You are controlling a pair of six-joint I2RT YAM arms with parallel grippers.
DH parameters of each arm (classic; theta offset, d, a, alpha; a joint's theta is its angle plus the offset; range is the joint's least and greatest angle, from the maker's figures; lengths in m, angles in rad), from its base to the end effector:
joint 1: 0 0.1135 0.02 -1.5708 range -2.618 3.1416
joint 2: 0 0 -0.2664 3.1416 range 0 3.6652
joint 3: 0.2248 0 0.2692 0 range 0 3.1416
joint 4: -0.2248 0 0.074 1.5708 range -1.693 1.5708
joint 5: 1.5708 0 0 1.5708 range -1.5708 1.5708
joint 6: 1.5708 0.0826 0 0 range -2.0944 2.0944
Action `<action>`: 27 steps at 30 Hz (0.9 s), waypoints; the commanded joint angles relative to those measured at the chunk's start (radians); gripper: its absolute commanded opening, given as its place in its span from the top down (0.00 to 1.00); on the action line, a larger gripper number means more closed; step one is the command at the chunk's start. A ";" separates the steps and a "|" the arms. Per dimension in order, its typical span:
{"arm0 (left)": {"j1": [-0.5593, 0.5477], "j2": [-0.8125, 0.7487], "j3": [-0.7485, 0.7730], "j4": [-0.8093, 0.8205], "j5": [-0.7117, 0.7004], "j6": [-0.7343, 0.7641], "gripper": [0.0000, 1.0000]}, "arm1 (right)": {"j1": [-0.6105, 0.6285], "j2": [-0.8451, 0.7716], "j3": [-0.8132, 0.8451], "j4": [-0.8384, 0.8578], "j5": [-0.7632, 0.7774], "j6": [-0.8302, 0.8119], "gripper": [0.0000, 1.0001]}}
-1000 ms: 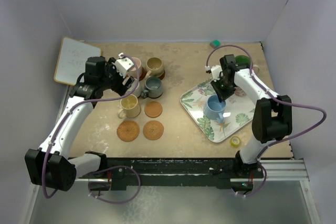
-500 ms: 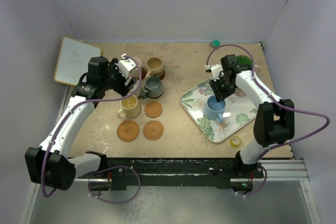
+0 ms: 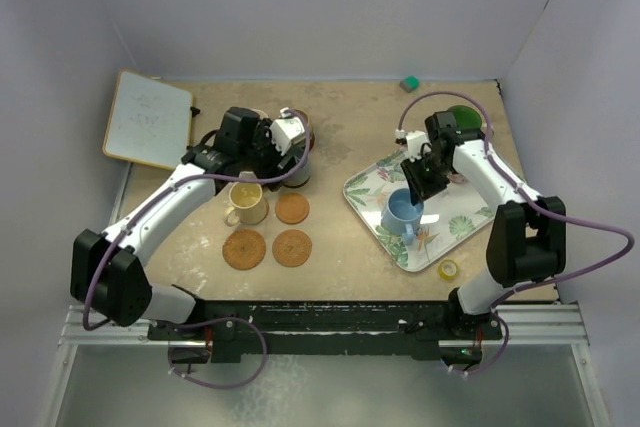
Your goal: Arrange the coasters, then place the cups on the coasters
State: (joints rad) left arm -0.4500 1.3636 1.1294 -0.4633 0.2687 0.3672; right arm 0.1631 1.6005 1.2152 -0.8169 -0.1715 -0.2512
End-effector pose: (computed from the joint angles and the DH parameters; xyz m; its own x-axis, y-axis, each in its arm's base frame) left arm 0.3075 -0.1729 0.2730 -0.3235 0.5406 -0.7766 0.7700 0.6273 0.1160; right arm 0.3427 0.0707 0.1918 -0.8367 -0.3859 -0.3886 -0.4425 0.8944 0.0646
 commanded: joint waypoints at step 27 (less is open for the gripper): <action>-0.463 0.582 0.517 0.086 -0.127 -0.611 0.24 | -0.243 -0.339 -0.081 0.010 -0.142 0.066 0.55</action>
State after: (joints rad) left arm -0.8806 1.9076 1.5822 -0.3855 0.1825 -0.1928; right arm -0.0505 1.3209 1.1423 -0.8379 -0.3431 -0.2062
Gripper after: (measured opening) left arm 0.763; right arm 0.442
